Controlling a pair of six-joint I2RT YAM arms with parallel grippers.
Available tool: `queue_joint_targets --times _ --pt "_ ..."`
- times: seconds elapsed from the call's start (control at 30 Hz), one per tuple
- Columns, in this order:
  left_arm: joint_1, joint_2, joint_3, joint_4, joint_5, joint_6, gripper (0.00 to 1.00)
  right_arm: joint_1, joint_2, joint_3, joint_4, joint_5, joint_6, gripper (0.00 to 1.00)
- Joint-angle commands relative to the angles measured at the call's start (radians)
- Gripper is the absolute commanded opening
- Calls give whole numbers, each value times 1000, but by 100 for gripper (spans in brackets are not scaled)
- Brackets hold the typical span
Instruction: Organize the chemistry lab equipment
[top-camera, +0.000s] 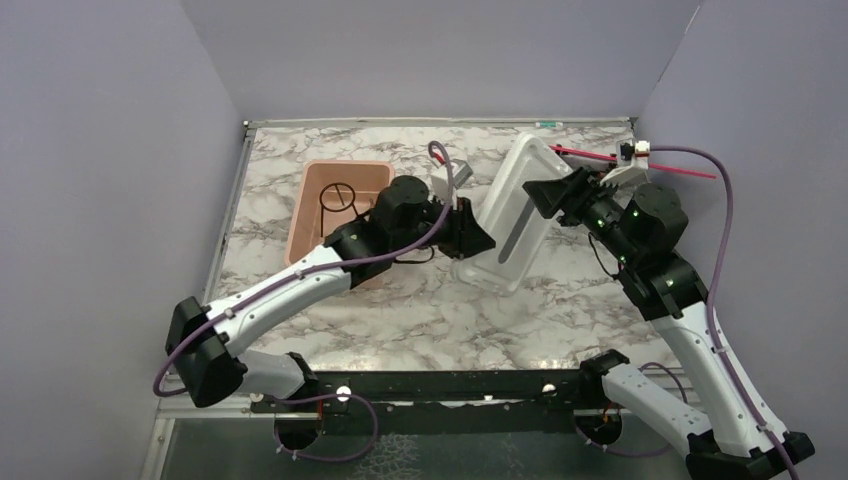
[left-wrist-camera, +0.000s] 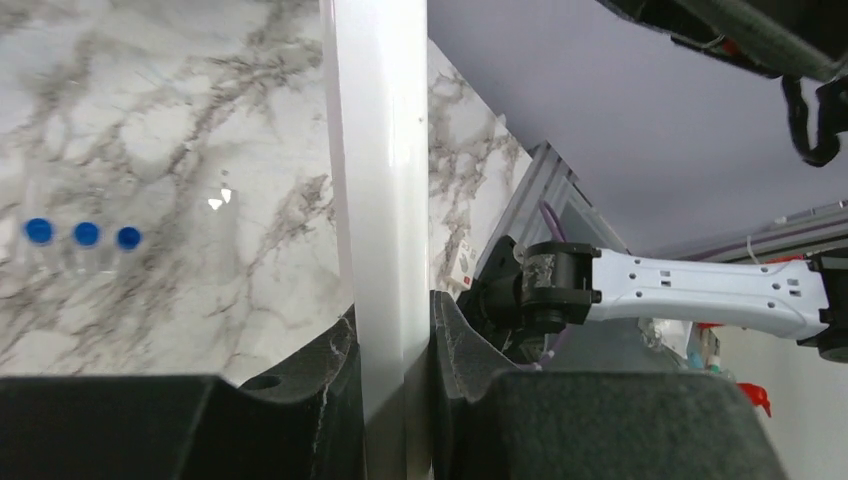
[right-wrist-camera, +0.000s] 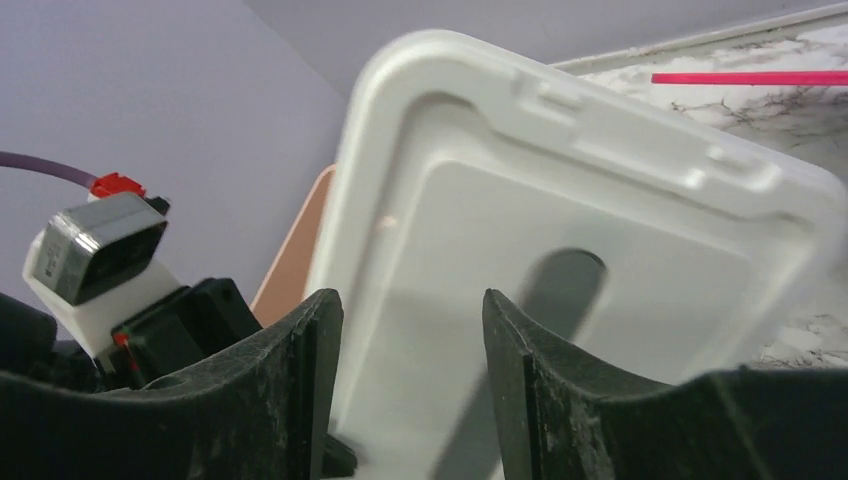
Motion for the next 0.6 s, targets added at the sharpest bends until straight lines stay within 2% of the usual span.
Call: queue_joint_targets --times 0.0,0.13,0.27,0.43,0.57 --pt "97 -125 33 -100 -32 29 0 -1 -16 19 49 -28 -56 60" --pt "227 -191 74 -218 -22 57 0 -2 -17 -6 69 -31 -37 64" --pt "367 -206 128 -307 11 87 0 -2 36 -19 94 -66 -8 64" --pt "555 -168 185 -361 88 71 0 -2 249 59 59 -181 32 64" --pt "719 -134 197 -354 226 43 0 7 407 107 107 -318 70 61"
